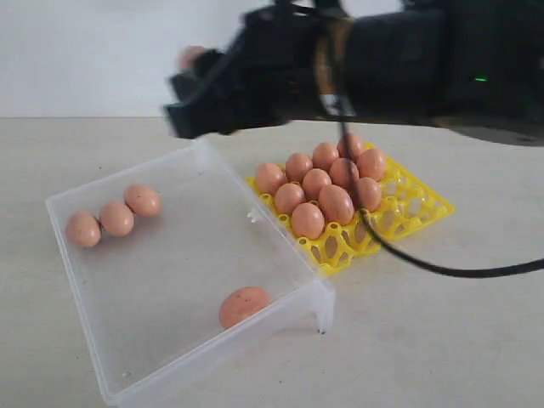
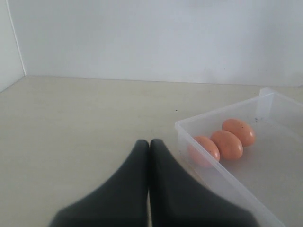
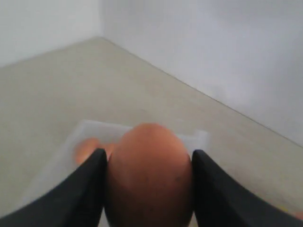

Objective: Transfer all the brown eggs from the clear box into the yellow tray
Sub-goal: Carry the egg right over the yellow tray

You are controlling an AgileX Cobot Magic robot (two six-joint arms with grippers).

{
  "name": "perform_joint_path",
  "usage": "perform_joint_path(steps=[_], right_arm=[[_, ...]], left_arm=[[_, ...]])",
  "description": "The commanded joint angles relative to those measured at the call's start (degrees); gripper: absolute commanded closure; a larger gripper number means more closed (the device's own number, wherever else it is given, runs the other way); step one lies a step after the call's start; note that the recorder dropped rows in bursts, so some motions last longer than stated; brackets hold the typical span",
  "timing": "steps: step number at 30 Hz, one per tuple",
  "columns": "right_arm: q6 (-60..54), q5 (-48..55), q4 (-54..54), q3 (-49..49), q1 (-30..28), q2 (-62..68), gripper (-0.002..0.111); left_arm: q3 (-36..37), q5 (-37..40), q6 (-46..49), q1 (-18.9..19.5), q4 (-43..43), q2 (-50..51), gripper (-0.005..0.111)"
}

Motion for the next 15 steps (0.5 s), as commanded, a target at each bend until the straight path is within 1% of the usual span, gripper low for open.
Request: perform_joint_path(steps=[1,3,4,5,6,7,9,10,11,15], right_arm=[[-2.2,3.0,-0.7,5.5,-19.6,-3.1,0.109],[-1.6,1.6,0.4,5.5,-29.4,-1.2,0.109],[0.9,-1.1,3.5,5.5,-35.9,0.7,0.109],[6.6,-5.5,11.4,5.5,-42.4,3.4,0.109],[12.9,-13.6,15.6,5.8,-46.1,6.0,0.109],[18.3,-29.9,14.9,5.8,-50.4,10.0,0.109],[20.0,-63.2,10.8,4.5,-55.1,18.9,0.109],[21.6,-63.2,7.9,3.5,-55.7,21.3,0.109],[25.4,-63.2,2.0,2.0,-56.1,22.7,0.109],[24.5,-63.2,-24.6,-0.1,-56.6,28.3,0.109]], left_arm=[[-0.2,0.0,0.0,-0.2,-0.3,-0.2,0.111],[-0.2,0.0,0.0,-0.2,-0.3,-0.2,0.111],[-0.2,0.0,0.0,-0.2,-0.3,-0.2,0.111],[-0.2,0.0,0.0,-0.2,-0.3,-0.2,0.111],[-0.2,0.0,0.0,-0.2,-0.3,-0.2,0.111],[-0.2,0.0,0.0,-0.2,-0.3,-0.2,0.111],[-0.2,0.0,0.0,-0.2,-0.3,-0.2,0.111],[-0.2,0.0,0.0,-0.2,-0.3,-0.2,0.111],[-0.2,0.0,0.0,-0.2,-0.3,-0.2,0.111],[-0.2,0.0,0.0,-0.2,-0.3,-0.2,0.111]])
